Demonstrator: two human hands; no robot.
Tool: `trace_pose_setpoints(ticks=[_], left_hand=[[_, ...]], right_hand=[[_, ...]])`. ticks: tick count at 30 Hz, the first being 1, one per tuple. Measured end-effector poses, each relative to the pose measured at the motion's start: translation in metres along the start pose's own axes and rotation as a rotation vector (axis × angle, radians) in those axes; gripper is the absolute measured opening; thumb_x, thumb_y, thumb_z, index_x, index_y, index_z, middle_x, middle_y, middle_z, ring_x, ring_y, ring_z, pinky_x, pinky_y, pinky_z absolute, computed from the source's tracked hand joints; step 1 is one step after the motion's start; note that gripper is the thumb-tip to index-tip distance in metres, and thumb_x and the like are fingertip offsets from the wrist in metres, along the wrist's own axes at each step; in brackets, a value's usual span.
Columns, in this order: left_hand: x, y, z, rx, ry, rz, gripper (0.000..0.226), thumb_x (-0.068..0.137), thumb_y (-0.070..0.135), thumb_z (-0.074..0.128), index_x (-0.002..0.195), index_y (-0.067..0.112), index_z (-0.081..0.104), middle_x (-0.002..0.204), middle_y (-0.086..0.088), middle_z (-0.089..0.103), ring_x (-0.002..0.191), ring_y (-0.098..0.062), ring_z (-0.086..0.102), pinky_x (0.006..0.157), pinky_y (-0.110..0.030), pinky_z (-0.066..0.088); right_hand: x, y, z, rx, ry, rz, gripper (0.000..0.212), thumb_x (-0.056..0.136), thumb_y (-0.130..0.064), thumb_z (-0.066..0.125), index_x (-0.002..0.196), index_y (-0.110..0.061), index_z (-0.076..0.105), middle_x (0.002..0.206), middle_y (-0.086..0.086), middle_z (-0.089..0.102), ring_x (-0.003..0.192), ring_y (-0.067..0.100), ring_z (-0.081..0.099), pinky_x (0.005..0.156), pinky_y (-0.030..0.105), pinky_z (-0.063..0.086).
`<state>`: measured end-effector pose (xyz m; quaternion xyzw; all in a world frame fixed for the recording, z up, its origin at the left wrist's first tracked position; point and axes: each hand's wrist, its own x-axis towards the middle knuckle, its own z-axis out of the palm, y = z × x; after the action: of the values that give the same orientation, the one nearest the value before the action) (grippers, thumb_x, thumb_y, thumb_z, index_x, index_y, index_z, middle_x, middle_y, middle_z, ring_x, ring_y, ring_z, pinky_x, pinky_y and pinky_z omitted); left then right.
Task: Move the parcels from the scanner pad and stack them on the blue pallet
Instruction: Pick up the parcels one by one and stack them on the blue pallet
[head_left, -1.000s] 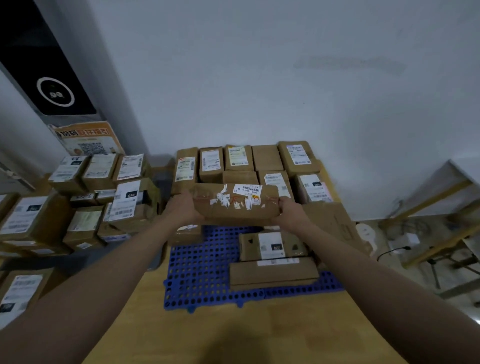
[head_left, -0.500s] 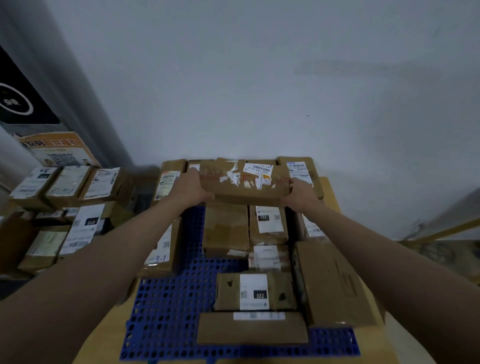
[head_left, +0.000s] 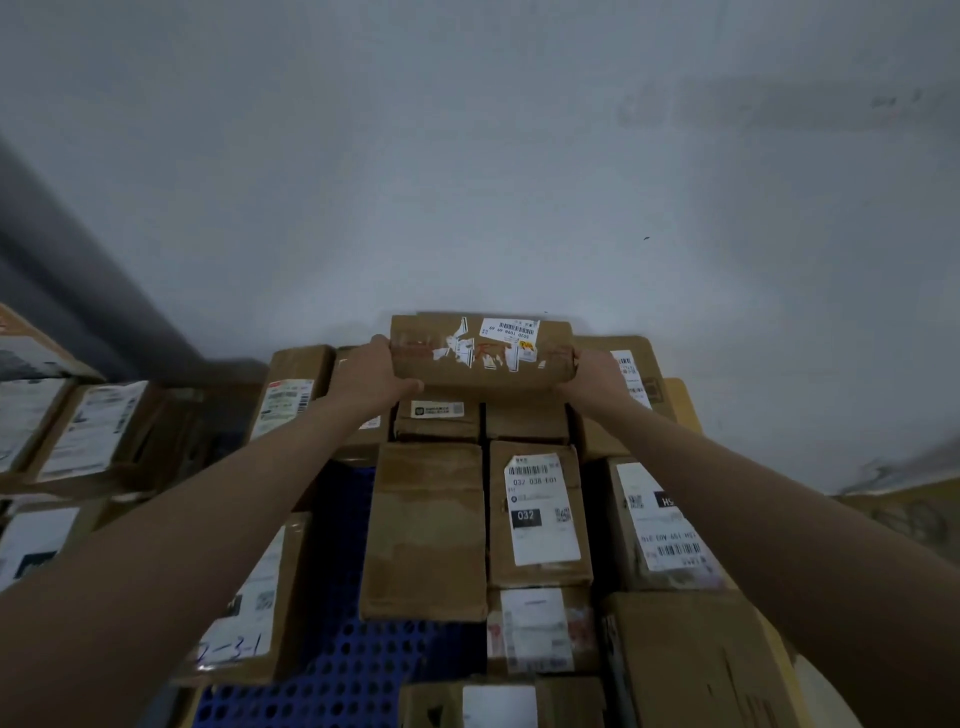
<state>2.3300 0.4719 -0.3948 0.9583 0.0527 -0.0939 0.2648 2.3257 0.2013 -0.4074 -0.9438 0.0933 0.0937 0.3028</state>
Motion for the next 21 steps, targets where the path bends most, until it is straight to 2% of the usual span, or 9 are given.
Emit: trace_pose_setpoints(ticks=[2, 6, 10, 12, 14, 16, 19, 21], left_hand=[[0.012, -0.003, 0.01, -0.021, -0.017, -0.012, 0.07, 0.08, 0.035, 0.077, 0.134, 0.006, 0.042, 0.124, -0.012, 0.056, 0.109, -0.027, 0.056, 0.086, -0.038, 0.051], [0.023, -0.008, 0.033, -0.098, 0.018, -0.005, 0.06, 0.084, 0.031, 0.072, 0.134, 0.009, 0.047, 0.127, -0.012, 0.057, 0.114, -0.027, 0.055, 0.096, -0.043, 0.049], [0.023, -0.01, 0.04, -0.084, 0.042, -0.017, 0.074, 0.087, 0.033, 0.068, 0.146, 0.005, 0.032, 0.142, -0.015, 0.045, 0.13, -0.032, 0.043, 0.106, -0.047, 0.04], [0.015, -0.011, 0.038, -0.078, 0.03, 0.004, 0.076, 0.085, 0.034, 0.069, 0.145, 0.007, 0.032, 0.141, -0.014, 0.044, 0.129, -0.031, 0.042, 0.103, -0.044, 0.042], [0.001, -0.014, 0.032, -0.031, -0.004, 0.06, 0.073, 0.083, 0.034, 0.07, 0.143, 0.011, 0.034, 0.136, -0.012, 0.046, 0.124, -0.028, 0.045, 0.093, -0.036, 0.044], [-0.019, -0.017, 0.023, 0.03, -0.034, 0.09, 0.072, 0.083, 0.034, 0.07, 0.142, 0.013, 0.036, 0.136, -0.01, 0.044, 0.121, -0.026, 0.046, 0.086, -0.029, 0.04], [-0.055, -0.022, 0.006, 0.11, -0.063, 0.094, 0.066, 0.084, 0.036, 0.068, 0.14, 0.012, 0.041, 0.139, -0.01, 0.042, 0.118, -0.026, 0.05, 0.085, -0.031, 0.041], [-0.084, -0.028, -0.01, 0.167, -0.08, 0.093, 0.063, 0.084, 0.036, 0.068, 0.139, 0.015, 0.045, 0.141, -0.01, 0.042, 0.121, -0.026, 0.048, 0.089, -0.033, 0.041]], right_hand=[[0.014, 0.002, 0.006, -0.035, -0.001, 0.018, 0.022, 0.082, -0.002, 0.058, 0.104, -0.003, 0.061, 0.117, 0.021, 0.061, 0.109, 0.033, 0.057, 0.075, 0.033, 0.046], [0.024, 0.011, 0.019, 0.039, 0.097, 0.031, 0.049, 0.084, 0.004, 0.055, 0.132, -0.005, 0.047, 0.126, 0.015, 0.054, 0.115, 0.03, 0.052, 0.081, 0.032, 0.042], [0.014, 0.017, 0.027, 0.154, 0.163, 0.046, 0.049, 0.082, 0.008, 0.055, 0.127, -0.009, 0.045, 0.124, 0.012, 0.051, 0.105, 0.023, 0.05, 0.08, 0.032, 0.042], [0.002, 0.016, 0.028, 0.109, 0.156, 0.038, 0.048, 0.085, 0.002, 0.057, 0.13, -0.008, 0.043, 0.128, 0.013, 0.044, 0.107, 0.024, 0.047, 0.083, 0.033, 0.044], [-0.013, 0.01, 0.026, 0.046, 0.147, 0.005, 0.052, 0.087, -0.006, 0.06, 0.134, -0.009, 0.04, 0.134, 0.014, 0.037, 0.115, 0.028, 0.046, 0.089, 0.038, 0.046], [-0.03, 0.0, 0.021, -0.022, 0.124, -0.046, 0.053, 0.088, -0.013, 0.061, 0.136, -0.011, 0.039, 0.137, 0.013, 0.035, 0.118, 0.03, 0.046, 0.088, 0.041, 0.048], [-0.059, -0.025, 0.015, -0.146, 0.038, -0.143, 0.054, 0.088, -0.018, 0.061, 0.136, -0.009, 0.039, 0.141, 0.014, 0.035, 0.118, 0.031, 0.048, 0.089, 0.042, 0.049], [-0.082, -0.044, 0.013, -0.216, -0.043, -0.187, 0.05, 0.088, -0.02, 0.063, 0.133, -0.01, 0.043, 0.14, 0.014, 0.037, 0.114, 0.029, 0.05, 0.083, 0.036, 0.047]])
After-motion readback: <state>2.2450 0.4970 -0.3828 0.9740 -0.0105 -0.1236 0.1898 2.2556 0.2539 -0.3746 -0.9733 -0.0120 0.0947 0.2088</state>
